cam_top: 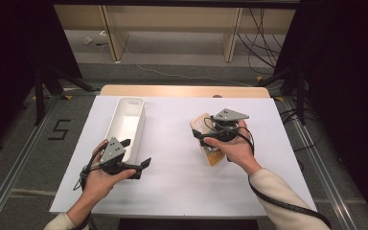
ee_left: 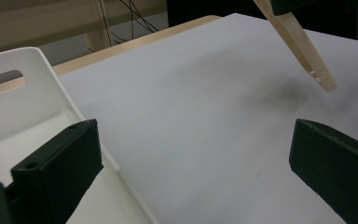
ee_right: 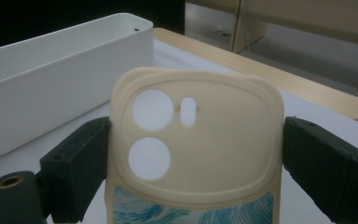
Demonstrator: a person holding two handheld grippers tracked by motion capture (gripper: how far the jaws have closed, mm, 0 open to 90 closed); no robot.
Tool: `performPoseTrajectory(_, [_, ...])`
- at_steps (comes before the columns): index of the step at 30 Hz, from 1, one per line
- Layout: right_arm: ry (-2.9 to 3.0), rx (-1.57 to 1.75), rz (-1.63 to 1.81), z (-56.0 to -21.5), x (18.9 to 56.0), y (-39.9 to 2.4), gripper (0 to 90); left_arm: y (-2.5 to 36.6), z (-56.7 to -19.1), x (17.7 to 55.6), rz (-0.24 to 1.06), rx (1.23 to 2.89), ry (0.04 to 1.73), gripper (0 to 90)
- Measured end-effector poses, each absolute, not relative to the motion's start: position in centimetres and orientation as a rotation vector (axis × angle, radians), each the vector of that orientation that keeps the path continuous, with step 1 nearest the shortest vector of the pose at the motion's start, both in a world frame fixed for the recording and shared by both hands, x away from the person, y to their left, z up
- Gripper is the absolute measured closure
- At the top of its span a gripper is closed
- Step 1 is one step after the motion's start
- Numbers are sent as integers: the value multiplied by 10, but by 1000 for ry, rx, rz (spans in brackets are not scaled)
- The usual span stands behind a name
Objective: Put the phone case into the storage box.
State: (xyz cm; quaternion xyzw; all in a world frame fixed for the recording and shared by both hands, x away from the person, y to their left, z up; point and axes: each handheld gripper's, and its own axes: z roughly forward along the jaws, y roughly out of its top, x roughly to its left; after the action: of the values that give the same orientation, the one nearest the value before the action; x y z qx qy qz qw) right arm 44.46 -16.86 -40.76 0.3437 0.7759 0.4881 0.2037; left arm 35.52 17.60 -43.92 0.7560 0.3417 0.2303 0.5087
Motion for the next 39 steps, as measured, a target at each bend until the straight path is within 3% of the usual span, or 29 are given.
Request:
performPoseTrajectory(23, [2173,903,1393,-404,431,-164,116,172,-434,354,554,1817,820,40])
performPoseTrajectory(39, [2179,860,1411,-403,421,-159,117,151,-408,369,512,1799,802,58])
